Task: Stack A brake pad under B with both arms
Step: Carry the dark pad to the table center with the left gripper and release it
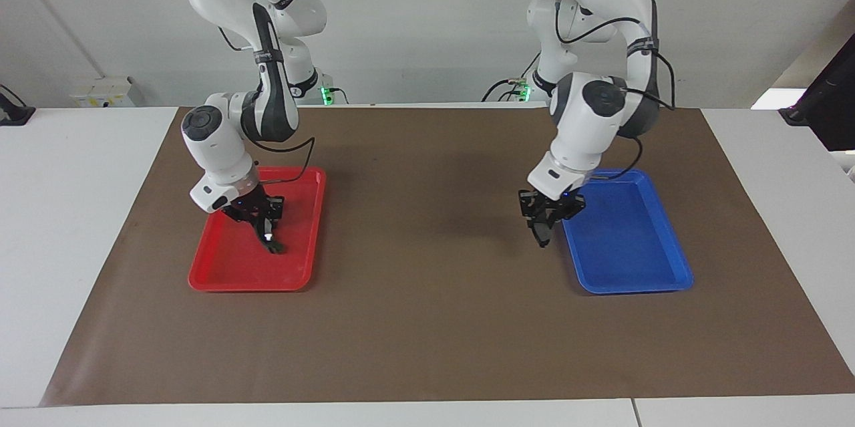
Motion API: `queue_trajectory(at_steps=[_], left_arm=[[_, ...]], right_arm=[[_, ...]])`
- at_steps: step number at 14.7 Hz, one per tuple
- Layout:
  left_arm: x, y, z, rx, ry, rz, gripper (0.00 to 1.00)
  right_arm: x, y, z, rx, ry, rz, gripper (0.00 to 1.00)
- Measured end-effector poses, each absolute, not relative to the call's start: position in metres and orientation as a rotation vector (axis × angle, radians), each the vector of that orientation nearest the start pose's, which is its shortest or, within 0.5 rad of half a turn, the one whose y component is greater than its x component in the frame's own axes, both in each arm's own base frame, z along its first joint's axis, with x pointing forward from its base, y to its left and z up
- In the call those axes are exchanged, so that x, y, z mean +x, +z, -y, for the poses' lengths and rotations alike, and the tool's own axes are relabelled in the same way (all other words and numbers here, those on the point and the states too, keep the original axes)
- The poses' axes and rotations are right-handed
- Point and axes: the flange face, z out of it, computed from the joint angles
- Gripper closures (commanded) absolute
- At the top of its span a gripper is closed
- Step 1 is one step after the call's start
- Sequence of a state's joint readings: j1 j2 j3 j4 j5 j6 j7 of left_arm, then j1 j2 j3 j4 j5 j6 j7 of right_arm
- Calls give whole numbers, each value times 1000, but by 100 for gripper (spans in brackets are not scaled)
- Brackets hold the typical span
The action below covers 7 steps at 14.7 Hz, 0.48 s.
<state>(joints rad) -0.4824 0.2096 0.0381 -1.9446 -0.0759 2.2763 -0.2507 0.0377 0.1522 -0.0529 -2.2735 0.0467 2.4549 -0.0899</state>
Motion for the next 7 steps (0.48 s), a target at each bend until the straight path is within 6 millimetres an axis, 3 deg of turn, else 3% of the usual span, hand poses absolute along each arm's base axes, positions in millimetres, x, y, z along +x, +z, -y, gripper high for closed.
queue_trajectory(at_steps=[3,5,7], left_arm=[[544,353,302,-3249,-139,-210,99],[539,327,325,-3273,-112,-149,99],[527,313,349,-3276,-86,-105,99]], right_arm=[[538,300,11,-3116,22,55,100],[545,316,11,-3111,76,57,100],[550,335,10,-3106,108,63,100]])
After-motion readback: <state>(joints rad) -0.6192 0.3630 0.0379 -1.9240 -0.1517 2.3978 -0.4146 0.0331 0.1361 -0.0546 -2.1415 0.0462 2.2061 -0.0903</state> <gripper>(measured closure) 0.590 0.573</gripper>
